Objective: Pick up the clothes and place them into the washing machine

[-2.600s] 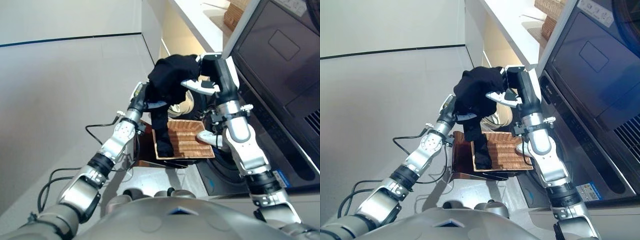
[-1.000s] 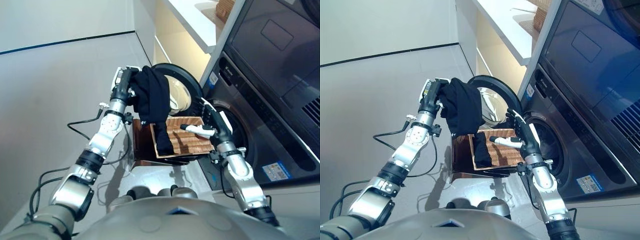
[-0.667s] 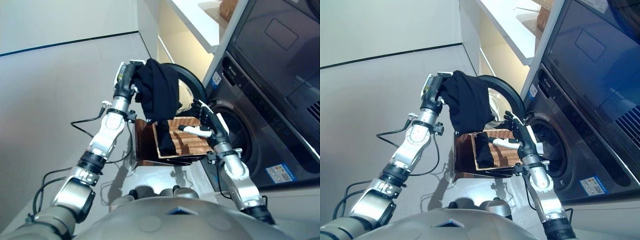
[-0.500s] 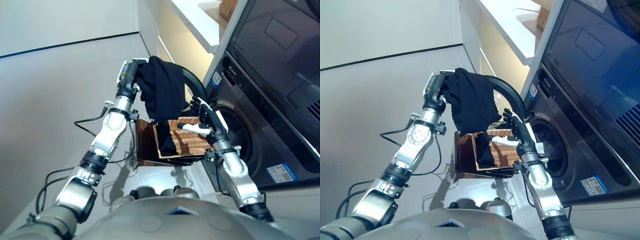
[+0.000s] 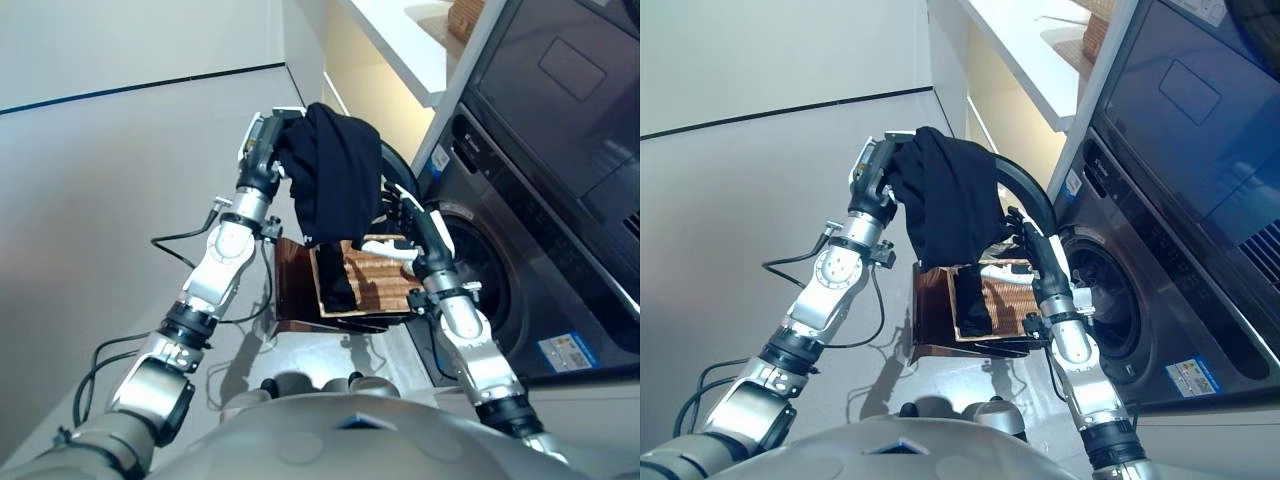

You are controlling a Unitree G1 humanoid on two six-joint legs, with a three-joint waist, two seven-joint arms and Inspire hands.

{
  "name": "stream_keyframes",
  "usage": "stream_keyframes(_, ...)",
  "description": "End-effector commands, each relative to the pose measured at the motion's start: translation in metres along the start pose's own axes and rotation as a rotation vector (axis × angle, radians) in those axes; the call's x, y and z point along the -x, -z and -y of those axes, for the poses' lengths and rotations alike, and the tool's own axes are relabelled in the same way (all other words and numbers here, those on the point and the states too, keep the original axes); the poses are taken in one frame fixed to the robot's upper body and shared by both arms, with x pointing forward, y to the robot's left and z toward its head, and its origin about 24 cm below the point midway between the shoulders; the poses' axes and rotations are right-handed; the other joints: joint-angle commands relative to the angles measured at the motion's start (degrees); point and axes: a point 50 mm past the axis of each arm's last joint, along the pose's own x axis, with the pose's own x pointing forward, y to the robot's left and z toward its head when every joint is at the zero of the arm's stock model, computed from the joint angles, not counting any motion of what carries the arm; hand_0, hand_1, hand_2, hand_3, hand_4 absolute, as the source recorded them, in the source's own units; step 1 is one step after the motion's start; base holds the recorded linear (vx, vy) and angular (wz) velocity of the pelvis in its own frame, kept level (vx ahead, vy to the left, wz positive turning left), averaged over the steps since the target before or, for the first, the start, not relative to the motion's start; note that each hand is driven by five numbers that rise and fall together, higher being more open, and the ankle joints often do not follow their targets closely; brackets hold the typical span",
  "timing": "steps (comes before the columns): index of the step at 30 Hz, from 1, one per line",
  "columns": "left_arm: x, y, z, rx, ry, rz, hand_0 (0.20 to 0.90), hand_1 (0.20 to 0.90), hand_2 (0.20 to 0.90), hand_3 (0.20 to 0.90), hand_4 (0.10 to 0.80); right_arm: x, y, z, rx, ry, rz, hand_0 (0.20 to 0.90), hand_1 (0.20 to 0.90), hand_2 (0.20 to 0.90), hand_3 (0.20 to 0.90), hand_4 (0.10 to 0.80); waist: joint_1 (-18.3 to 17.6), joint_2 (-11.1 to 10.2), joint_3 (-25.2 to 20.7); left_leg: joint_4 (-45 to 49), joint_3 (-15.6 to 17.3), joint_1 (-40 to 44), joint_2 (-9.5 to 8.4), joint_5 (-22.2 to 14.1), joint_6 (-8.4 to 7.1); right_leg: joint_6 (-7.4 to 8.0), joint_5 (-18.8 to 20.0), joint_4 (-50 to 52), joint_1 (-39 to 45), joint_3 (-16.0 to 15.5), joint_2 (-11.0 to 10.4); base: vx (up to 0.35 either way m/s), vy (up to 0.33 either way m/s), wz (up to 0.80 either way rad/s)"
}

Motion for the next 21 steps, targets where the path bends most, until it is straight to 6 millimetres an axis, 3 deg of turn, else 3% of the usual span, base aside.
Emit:
stream_keyframes(1, -0.021, -0.063, 0.012, 0.081, 0.056, 0.304, 0.200, 0.200, 0.200, 0.200, 0.300, -0.026, -0.052, 0.013, 0.065, 0.044, 0.269, 0.900, 0.900, 0.900, 0.900, 0.800, 1.88, 0.91, -3.74, 0.72, -0.68, -1.45, 0.59, -2.18, -1.19, -0.95, -5.09, 7.36, -5.09, -0.82, 0.76, 0.005, -0.003, 0.08)
stream_keyframes(21, -0.019, -0.070, 0.046, 0.293, 0.237, 0.265, 0.200, 0.200, 0.200, 0.200, 0.300, -0.042, -0.062, -0.003, 0.073, -0.003, 0.287, 0.900, 0.900, 0.900, 0.900, 0.800, 3.24, 0.92, -3.20, 0.83, -1.50, -1.56, 0.68, -2.13, -1.03, -1.23, -5.44, 7.68, -4.80, -1.65, 0.94, 0.000, -0.001, 0.02)
